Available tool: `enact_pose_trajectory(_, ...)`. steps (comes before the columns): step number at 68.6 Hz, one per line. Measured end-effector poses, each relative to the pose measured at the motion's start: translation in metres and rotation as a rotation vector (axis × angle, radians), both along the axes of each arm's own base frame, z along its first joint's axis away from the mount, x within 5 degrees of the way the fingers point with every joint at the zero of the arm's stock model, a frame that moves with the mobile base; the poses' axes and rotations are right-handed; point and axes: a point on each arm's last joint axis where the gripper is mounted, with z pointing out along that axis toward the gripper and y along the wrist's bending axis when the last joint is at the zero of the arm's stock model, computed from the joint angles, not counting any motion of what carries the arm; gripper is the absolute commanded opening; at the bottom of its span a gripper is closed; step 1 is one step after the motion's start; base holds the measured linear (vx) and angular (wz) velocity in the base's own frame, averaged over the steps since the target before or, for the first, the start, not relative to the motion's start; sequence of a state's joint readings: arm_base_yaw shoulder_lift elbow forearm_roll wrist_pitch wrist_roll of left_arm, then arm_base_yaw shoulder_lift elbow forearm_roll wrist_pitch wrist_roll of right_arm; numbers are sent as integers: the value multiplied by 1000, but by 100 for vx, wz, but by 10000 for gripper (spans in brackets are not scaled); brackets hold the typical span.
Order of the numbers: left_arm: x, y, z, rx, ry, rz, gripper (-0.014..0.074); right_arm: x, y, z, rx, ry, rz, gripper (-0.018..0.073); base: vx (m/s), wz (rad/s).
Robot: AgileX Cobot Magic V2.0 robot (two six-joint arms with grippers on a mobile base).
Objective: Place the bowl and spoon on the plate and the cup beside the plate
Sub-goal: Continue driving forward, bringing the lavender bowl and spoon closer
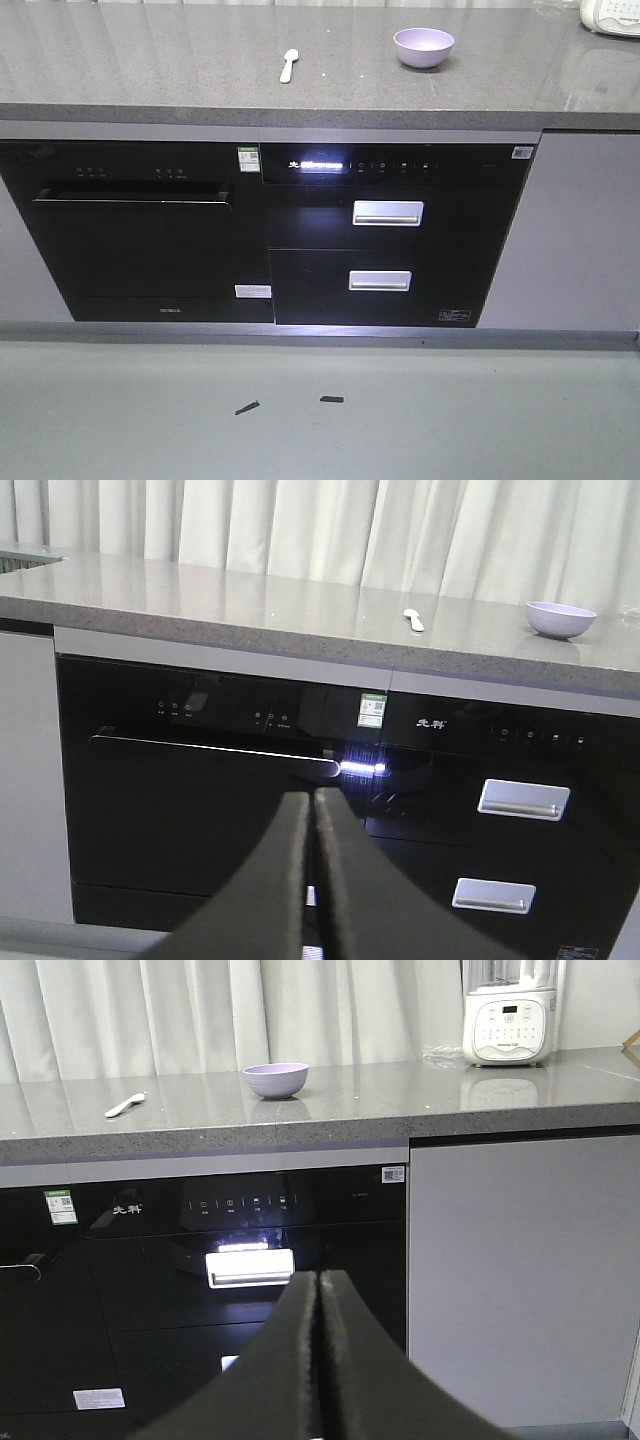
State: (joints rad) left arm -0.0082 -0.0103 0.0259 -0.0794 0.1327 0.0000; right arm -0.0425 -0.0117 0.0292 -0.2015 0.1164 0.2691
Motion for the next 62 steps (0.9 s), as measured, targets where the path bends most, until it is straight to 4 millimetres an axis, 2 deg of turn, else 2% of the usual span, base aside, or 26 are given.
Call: enact_pose_trajectory(62, 0, 0, 0, 0, 0, 0, -6, 0, 0, 0, 0, 0, 0, -1, 3, 0)
